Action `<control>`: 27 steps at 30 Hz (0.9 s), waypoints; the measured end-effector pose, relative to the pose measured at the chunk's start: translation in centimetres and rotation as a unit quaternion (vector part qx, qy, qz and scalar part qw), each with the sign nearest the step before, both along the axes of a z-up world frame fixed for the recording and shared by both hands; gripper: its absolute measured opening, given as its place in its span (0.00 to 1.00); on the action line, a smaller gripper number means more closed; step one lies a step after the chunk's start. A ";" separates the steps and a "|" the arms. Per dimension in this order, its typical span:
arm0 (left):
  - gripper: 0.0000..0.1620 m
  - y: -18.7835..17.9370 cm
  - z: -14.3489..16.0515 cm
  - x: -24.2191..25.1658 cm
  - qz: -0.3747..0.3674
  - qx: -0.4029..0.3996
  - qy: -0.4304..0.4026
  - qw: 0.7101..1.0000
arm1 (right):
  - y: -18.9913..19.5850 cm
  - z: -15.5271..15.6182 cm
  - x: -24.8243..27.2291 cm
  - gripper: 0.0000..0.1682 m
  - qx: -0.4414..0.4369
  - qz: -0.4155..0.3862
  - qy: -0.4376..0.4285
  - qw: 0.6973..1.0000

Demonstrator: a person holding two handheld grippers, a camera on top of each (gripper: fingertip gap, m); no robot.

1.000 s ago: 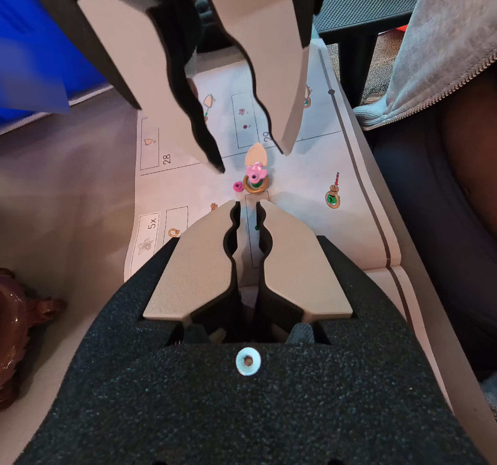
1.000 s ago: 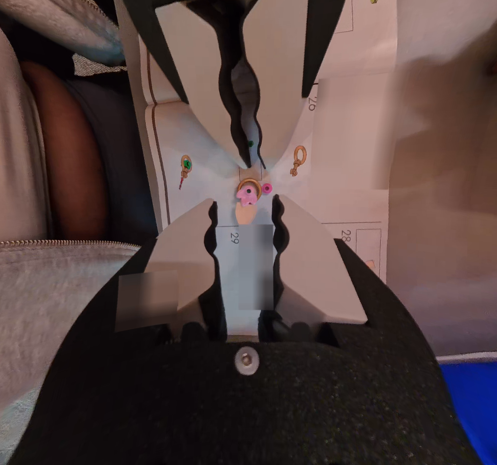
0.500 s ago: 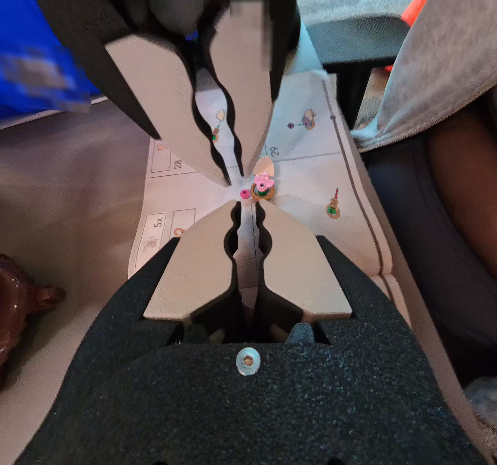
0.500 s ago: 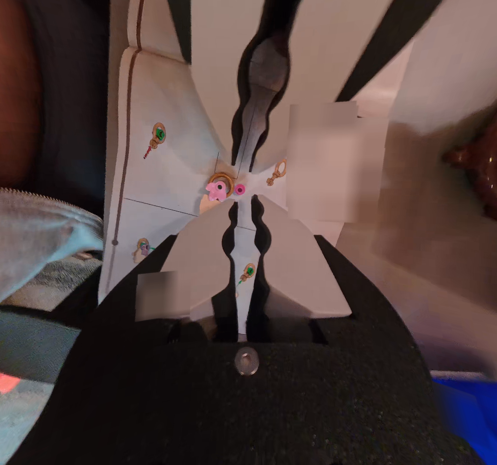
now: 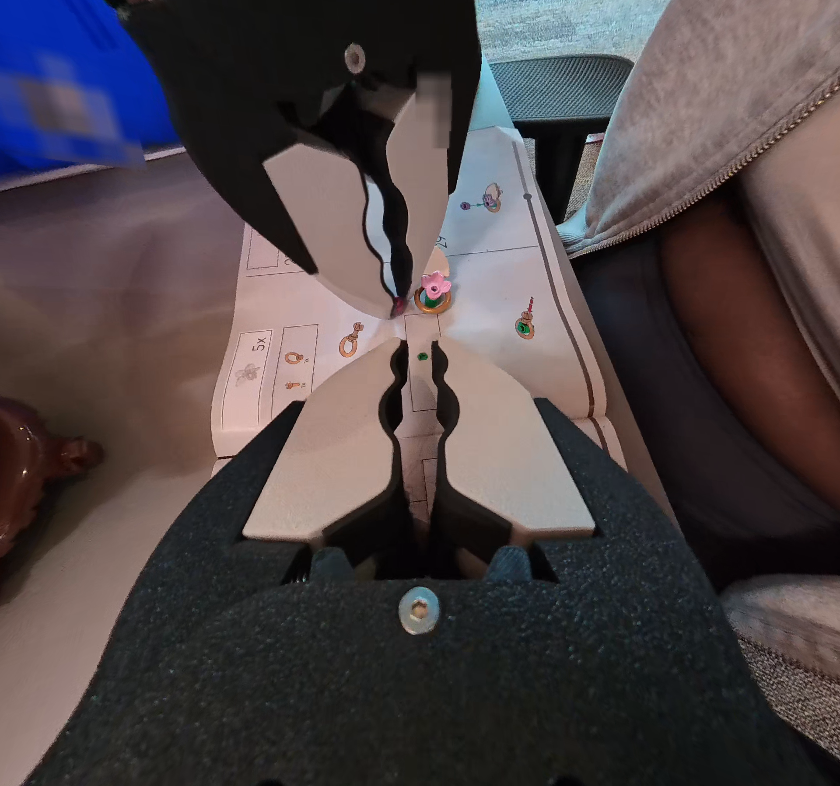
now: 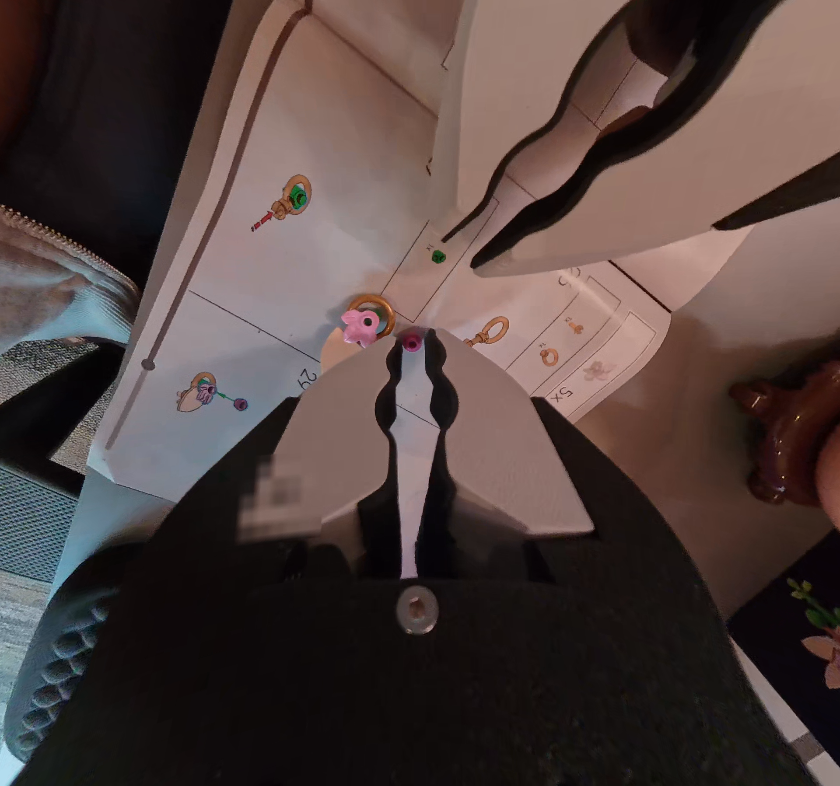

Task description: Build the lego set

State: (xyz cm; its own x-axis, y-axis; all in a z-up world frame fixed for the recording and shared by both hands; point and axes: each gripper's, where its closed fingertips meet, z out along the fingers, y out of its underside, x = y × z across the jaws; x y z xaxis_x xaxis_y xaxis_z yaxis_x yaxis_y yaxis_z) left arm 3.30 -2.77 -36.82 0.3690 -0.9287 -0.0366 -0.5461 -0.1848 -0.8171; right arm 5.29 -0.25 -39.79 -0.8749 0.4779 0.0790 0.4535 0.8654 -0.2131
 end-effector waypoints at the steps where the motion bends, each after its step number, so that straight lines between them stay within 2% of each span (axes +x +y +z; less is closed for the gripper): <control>1: 0.06 0.0 0.1 0.0 0.001 0.001 -0.002 1.000 | 0.0 0.0 0.0 0.06 -0.002 0.001 -0.003 1.000; 9: 0.07 0.2 0.4 0.3 -0.007 0.036 -0.006 0.999 | 0.5 0.2 0.4 0.04 -0.011 -0.040 -0.002 0.999; 11: 0.09 0.1 0.2 0.6 -0.017 0.042 0.000 0.999 | 0.6 1.3 0.5 0.04 -0.020 -0.074 0.013 0.997; 15: 0.10 0.1 -0.6 0.9 -0.024 0.044 0.022 0.999 | -1.2 3.6 0.9 0.04 -0.094 -0.151 0.030 0.984; 18: 0.12 0.0 -1.0 1.2 -0.028 0.044 0.031 0.998 | -1.2 2.7 1.4 0.04 -0.076 -0.184 0.008 0.980; 27: 0.10 -0.2 -1.4 1.7 -0.041 0.056 0.042 0.997 | -1.7 1.8 1.0 0.04 -0.069 -0.182 -0.010 0.981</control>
